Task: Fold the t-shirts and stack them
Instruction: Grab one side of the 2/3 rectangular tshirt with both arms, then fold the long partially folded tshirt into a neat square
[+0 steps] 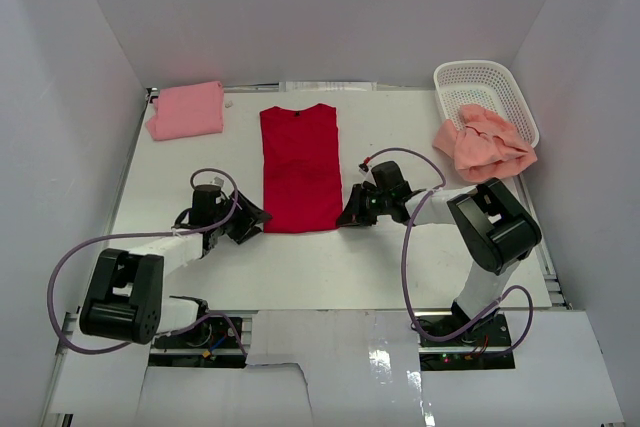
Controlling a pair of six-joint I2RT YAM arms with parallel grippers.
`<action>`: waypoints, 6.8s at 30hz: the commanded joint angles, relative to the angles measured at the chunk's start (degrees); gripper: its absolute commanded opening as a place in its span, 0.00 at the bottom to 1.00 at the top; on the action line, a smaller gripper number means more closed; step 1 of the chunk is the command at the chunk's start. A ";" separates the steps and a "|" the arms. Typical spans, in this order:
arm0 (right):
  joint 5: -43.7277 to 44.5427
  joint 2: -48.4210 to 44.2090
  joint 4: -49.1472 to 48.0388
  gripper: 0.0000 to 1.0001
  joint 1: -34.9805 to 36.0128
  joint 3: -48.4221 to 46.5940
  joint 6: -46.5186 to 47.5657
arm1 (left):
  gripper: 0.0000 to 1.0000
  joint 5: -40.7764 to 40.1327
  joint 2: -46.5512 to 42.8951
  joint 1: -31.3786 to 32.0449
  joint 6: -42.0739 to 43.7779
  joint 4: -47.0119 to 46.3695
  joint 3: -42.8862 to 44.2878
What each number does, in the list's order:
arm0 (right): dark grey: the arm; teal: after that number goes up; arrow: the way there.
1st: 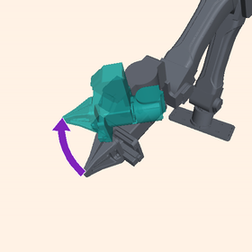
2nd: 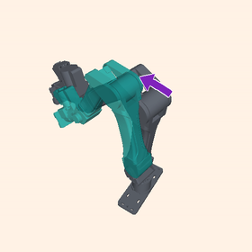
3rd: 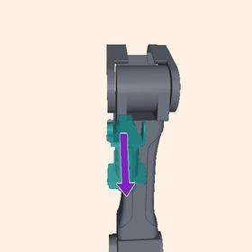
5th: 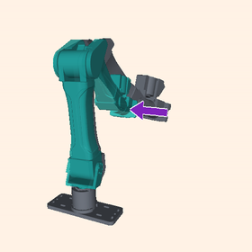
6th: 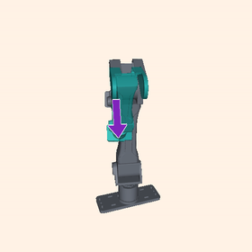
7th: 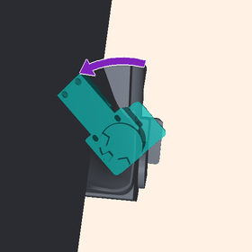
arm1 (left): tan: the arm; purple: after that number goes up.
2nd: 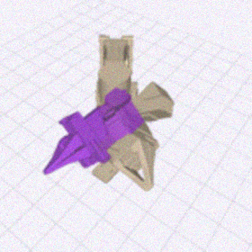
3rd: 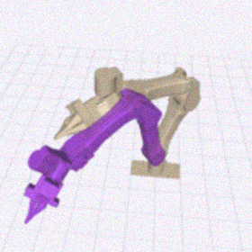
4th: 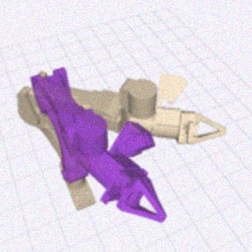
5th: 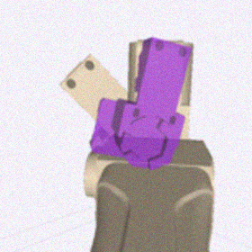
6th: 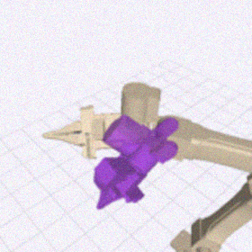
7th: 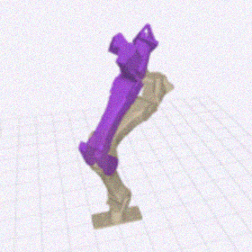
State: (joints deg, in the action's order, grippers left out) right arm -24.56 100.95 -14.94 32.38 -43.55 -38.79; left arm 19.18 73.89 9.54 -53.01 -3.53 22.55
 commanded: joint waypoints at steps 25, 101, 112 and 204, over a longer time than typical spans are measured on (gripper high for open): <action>3.73 -1.19 5.88 0.08 1.10 -1.89 2.22 | 0.00 1.64 3.90 -0.22 4.41 1.86 -1.01; 5.48 -25.09 21.53 0.08 8.84 9.63 0.46 | 0.00 9.83 -9.28 5.40 2.91 18.73 -5.51; 2.15 -29.49 28.38 0.08 8.75 4.17 0.73 | 0.00 14.40 -11.66 5.31 0.28 24.89 3.55; -12.36 19.63 46.58 0.08 -16.30 -62.26 15.84 | 0.00 17.47 42.29 -1.63 2.21 26.03 72.46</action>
State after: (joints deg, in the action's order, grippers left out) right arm -34.98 119.17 30.39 16.82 -101.36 -24.01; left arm 35.94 116.11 8.29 -50.70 22.44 91.46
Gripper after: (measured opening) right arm 0.086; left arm 0.083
